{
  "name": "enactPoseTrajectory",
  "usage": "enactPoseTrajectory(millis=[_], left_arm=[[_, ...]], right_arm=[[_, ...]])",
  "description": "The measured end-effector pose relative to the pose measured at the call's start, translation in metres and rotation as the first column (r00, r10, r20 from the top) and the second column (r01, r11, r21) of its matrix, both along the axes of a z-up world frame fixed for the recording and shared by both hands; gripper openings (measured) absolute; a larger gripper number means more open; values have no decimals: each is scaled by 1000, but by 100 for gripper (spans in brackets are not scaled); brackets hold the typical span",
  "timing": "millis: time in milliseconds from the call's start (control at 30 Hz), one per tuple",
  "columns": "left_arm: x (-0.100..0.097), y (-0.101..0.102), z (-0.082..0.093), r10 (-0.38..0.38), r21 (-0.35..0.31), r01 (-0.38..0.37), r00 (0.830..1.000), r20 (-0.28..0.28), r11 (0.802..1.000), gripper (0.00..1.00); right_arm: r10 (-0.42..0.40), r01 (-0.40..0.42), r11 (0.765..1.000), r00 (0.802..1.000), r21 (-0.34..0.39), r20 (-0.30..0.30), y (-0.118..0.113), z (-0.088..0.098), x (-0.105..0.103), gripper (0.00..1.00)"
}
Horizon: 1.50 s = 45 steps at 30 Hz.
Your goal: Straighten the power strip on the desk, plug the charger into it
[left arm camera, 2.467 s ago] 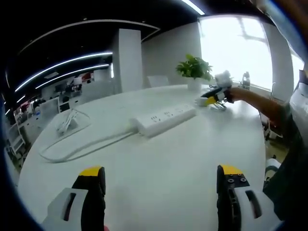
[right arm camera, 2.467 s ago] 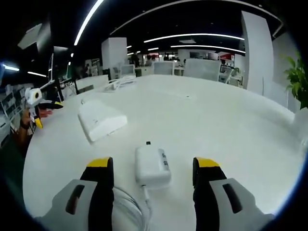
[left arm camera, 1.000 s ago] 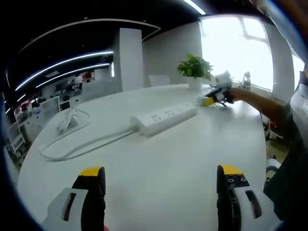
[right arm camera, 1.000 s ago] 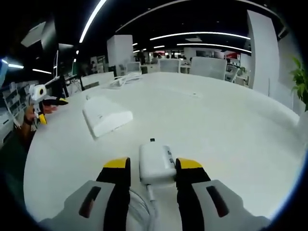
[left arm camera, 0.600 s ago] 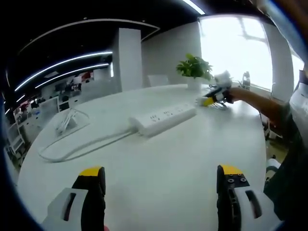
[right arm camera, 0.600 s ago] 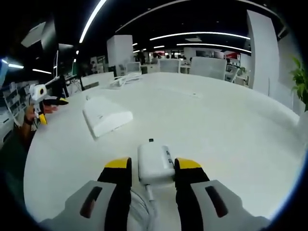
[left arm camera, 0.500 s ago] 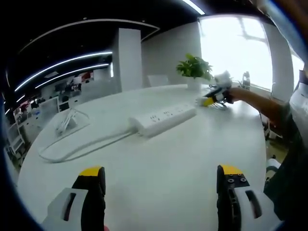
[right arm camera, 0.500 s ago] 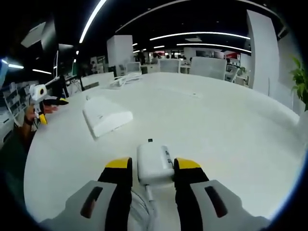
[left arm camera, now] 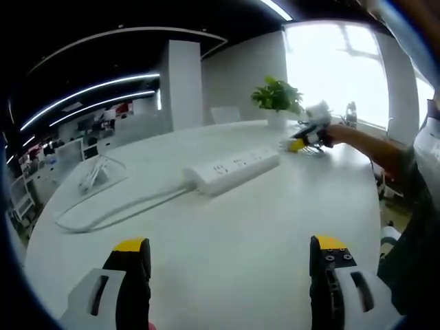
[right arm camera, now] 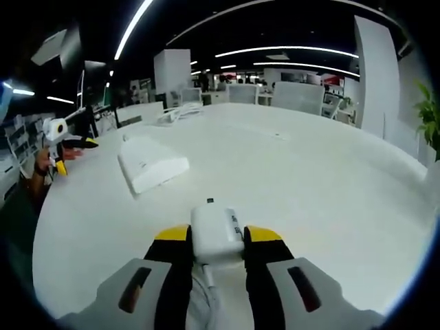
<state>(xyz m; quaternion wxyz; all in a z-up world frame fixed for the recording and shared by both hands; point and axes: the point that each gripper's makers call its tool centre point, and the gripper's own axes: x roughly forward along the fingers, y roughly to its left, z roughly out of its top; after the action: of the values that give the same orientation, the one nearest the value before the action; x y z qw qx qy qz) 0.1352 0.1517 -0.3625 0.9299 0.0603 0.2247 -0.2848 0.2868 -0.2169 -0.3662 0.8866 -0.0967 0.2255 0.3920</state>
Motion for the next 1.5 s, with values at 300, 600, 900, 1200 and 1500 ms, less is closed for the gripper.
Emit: enactPoseTrajectory(millis=[300,600,900,1200,1500], left_arm=[[-2,2,-1,6,-2,-6,1000,1,1000,99],[-4,5,-1,13,-8,-13,1000,4,1000,99],[-4,7,0,17,-14,-17,1000,9,1000,99],[-5,11,1,19,-17,-19,1000,14,1000,99],[-6,9,1,10,-24,-9,1000,17,1000,99]], right_arm=[[16,-14,998,999,-63,33,4,0,-4,27],[22,-21,999,1000,-41,16,0,0,0,26],[33,-31,998,999,-56,33,0,1,0,26],[23,-22,997,1000,-69,18,4,5,-3,26],[43,-39,993,999,-107,30,9,14,-4,26]])
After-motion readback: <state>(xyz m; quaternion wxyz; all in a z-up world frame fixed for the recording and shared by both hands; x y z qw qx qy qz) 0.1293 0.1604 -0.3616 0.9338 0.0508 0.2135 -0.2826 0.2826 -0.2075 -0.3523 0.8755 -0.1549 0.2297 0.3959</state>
